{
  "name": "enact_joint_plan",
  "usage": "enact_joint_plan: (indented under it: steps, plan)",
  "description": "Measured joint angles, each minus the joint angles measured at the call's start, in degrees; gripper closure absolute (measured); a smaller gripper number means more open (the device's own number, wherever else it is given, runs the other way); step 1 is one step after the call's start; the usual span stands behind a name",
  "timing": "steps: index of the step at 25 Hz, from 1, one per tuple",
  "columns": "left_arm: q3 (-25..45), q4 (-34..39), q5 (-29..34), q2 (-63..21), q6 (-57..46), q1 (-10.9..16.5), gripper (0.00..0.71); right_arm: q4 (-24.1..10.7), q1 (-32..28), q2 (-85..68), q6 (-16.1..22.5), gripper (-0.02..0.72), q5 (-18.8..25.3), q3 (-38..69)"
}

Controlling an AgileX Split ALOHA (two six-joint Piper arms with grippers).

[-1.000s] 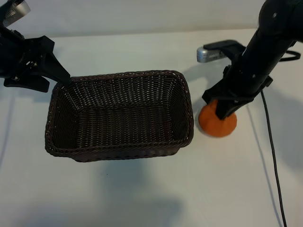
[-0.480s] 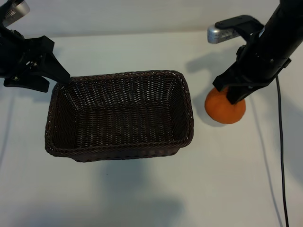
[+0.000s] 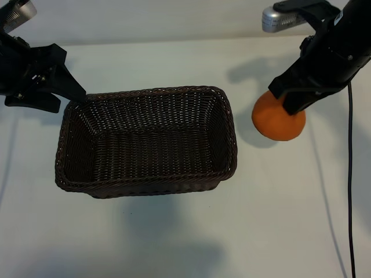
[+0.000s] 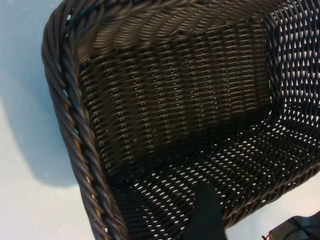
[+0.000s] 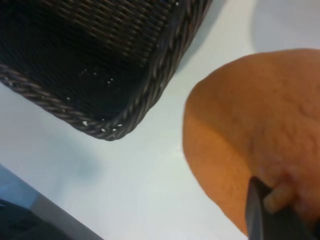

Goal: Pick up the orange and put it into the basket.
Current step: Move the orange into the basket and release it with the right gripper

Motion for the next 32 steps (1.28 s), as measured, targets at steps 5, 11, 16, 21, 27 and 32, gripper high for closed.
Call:
enact_joint_plan:
  steps: [5,11,16,21,27,32]
  plan:
    - [0.00,-0.06,0.00,0.00,0.00,0.00,0.131,0.75,0.00,-0.05,0.00,0.656,0.37,-0.17]
    - [0.00,-0.06,0.00,0.00,0.00,0.00,0.131,2.48,0.00,-0.06,0.00,0.656,0.28,-0.17]
    - [0.00,-0.06,0.00,0.00,0.00,0.00,0.131,3.79,0.00,-0.06,-0.05,0.656,-0.52,-0.17]
    - [0.00,-0.06,0.00,0.00,0.00,0.00,0.131,4.02,1.56,-0.06,-0.05,0.657,-1.67,-0.17]
    - [0.00,-0.06,0.00,0.00,0.00,0.00,0.131,4.42,6.28,0.00,-0.01,0.657,-4.79,-0.45]
    - [0.00,-0.31,0.00,0.00,0.00,0.00,0.131,4.53,9.90,1.87,1.69,0.657,-4.68,-5.16]
